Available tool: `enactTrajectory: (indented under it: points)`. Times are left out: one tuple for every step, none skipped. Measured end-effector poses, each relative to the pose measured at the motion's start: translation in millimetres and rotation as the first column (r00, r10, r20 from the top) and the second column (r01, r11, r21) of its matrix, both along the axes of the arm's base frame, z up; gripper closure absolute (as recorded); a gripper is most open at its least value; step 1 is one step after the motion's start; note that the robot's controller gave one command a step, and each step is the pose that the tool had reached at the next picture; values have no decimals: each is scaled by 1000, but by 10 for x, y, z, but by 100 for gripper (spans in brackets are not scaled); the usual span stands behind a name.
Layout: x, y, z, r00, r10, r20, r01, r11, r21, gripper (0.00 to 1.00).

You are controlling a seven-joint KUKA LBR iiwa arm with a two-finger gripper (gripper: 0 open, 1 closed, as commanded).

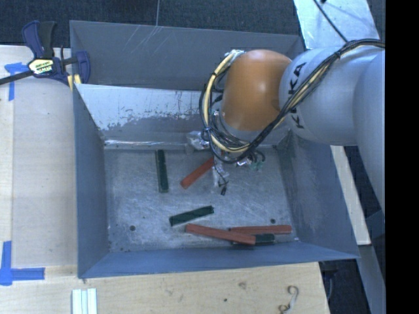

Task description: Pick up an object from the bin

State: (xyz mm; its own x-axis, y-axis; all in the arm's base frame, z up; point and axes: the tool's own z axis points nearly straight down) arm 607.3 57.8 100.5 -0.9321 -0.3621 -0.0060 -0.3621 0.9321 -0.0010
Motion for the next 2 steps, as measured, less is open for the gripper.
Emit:
enactTrajectory:
  points:
    - [45,-33,1,998,69,4,-69,998,0,0]
    - [59,-106,-320,999,50,-6,-50,999,-1,0]
